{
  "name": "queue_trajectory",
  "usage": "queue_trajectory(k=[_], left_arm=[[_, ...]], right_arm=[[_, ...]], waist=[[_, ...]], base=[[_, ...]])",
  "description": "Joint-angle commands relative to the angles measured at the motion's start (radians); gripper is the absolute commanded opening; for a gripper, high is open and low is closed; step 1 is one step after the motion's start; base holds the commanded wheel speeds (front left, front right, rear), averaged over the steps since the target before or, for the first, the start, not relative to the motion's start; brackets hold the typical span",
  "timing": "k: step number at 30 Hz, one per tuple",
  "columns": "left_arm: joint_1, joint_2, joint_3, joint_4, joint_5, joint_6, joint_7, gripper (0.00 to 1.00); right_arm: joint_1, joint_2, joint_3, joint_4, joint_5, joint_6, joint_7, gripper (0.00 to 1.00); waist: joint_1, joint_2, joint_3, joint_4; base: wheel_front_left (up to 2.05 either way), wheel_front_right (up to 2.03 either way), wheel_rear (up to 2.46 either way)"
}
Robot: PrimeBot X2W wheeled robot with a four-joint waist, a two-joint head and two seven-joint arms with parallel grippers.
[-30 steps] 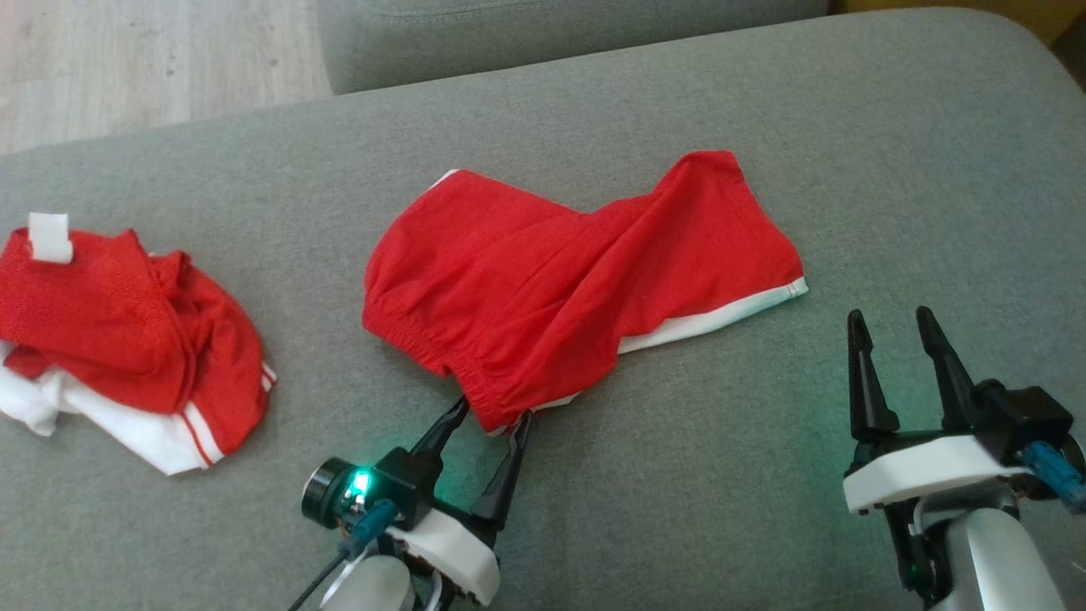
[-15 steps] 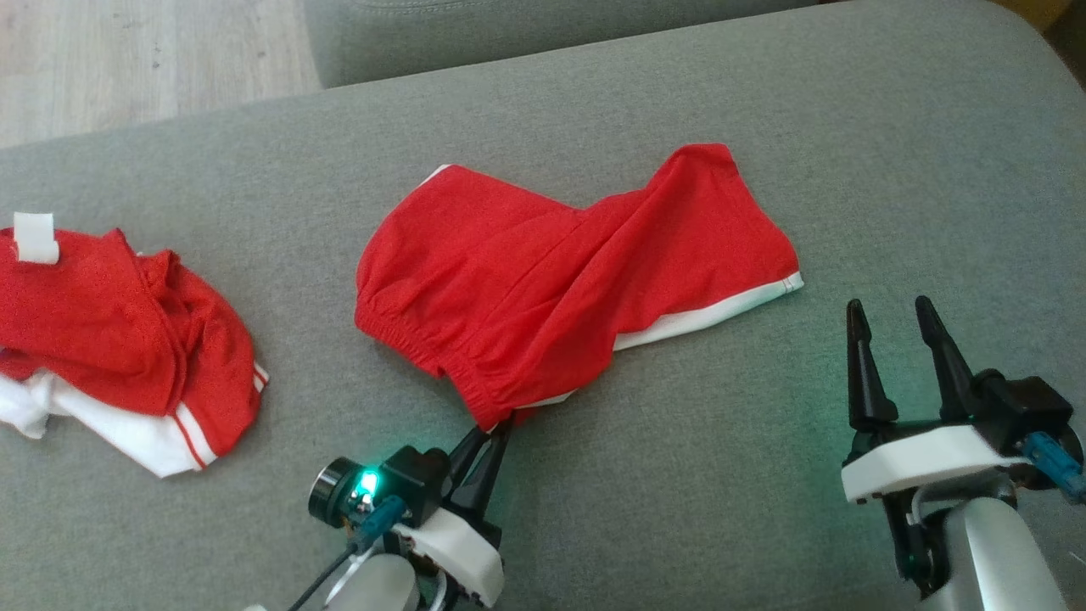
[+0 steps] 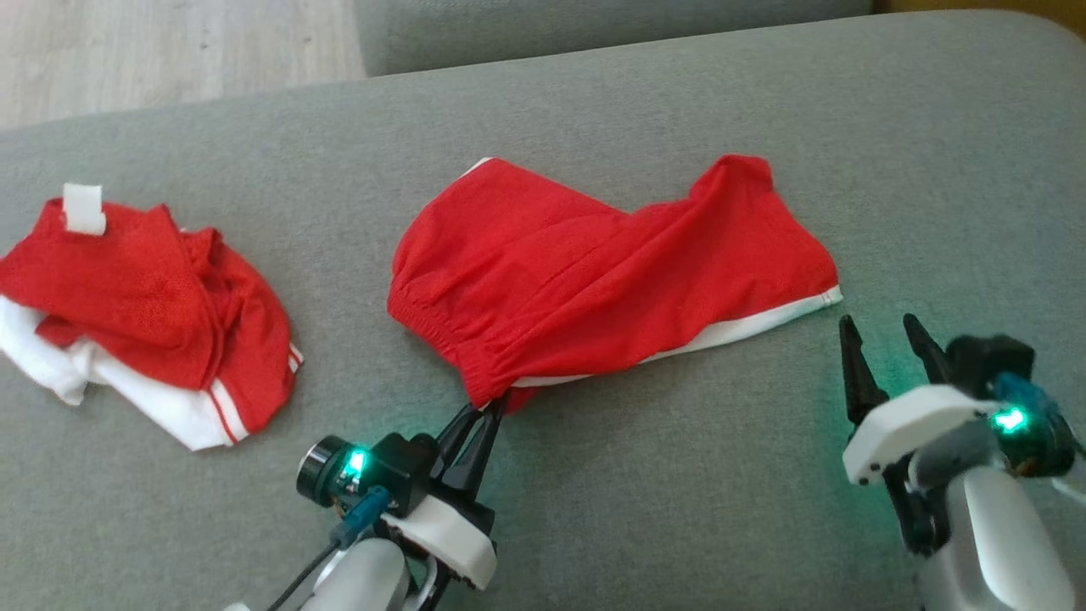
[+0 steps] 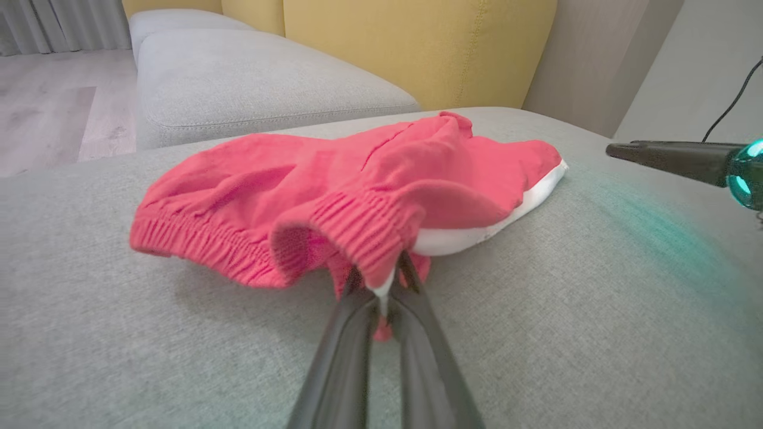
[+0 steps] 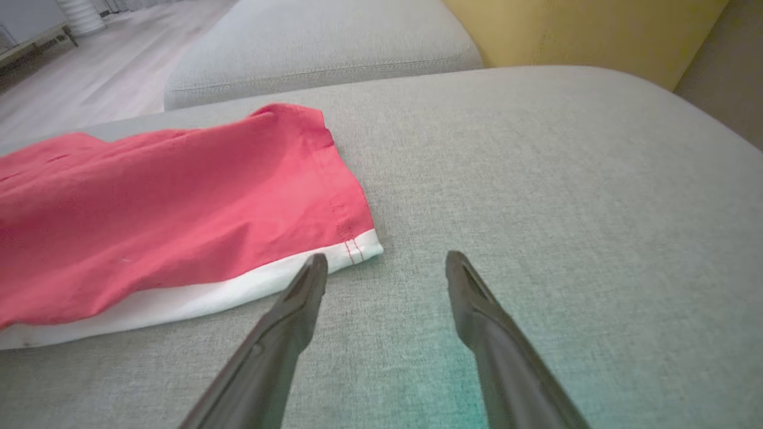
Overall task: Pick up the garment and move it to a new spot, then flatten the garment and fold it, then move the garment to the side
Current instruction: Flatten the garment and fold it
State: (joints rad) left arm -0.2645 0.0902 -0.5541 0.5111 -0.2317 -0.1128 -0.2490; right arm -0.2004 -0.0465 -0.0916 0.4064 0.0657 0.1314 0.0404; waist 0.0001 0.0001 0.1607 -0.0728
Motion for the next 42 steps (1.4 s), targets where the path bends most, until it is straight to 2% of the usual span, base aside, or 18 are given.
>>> queue_trajectory(k=[1,12,20,21,22,23,31,36,42], left_arm=[[-0.044,0.016,0.028,-0.039,0.006,0.01,-0.011,0.0],[-0.058,0.025,0.004,-0.066,0.013,0.009,-0.009,0.0],[-0.065,0.025,-0.016,-0.071,0.013,0.008,-0.007,0.0],[-0.065,0.025,-0.018,-0.071,0.013,0.008,-0.006,0.0],[-0.066,0.026,-0.019,-0.071,0.012,0.008,-0.006,0.0],[-0.066,0.027,-0.02,-0.071,0.012,0.009,-0.006,0.0],[-0.051,0.048,-0.019,-0.059,0.003,0.022,0.012,0.0],[-0.074,0.085,-0.022,-0.083,-0.003,0.013,0.061,0.0],[-0.203,0.169,-0.033,-0.17,-0.018,-0.009,0.173,0.0]], right_arm=[[-0.062,-0.004,0.011,0.002,-0.013,-0.001,0.02,1.0],[-0.203,-0.004,-0.018,0.2,-0.057,-0.001,0.078,1.0],[-0.27,-0.004,-0.028,0.323,-0.102,-0.001,0.072,1.0],[-0.275,-0.004,-0.028,0.336,-0.107,-0.001,0.072,0.55],[-0.28,-0.004,-0.026,0.348,-0.111,-0.001,0.071,0.04],[-0.284,-0.004,-0.024,0.359,-0.113,-0.001,0.068,0.0],[-0.283,-0.004,0.029,0.36,-0.085,-0.001,0.004,0.0],[-0.303,-0.006,0.09,0.263,-0.031,-0.001,-0.023,0.0],[-0.357,-0.056,0.164,0.093,0.077,-0.001,0.019,0.0]], waist=[[-0.0001,-0.0001,0.004,0.011],[-0.0001,-0.0001,0.028,0.045],[-0.0001,-0.0001,0.04,0.066],[-0.0001,-0.0001,0.04,0.067],[-0.0001,-0.0001,0.041,0.068],[-0.0001,-0.0001,0.039,0.068],[-0.0001,-0.0001,-0.008,0.038],[-0.0001,-0.0001,-0.059,0.011],[-0.0001,-0.0001,-0.121,-0.004]], base=[[0.0,0.0,0.0],[0.0,0.0,0.0],[0.0,0.0,0.0],[0.0,0.0,0.0],[0.0,0.0,0.0],[0.0,0.0,0.0],[0.0,0.0,0.0],[0.0,0.0,0.0],[0.0,0.0,0.0]])
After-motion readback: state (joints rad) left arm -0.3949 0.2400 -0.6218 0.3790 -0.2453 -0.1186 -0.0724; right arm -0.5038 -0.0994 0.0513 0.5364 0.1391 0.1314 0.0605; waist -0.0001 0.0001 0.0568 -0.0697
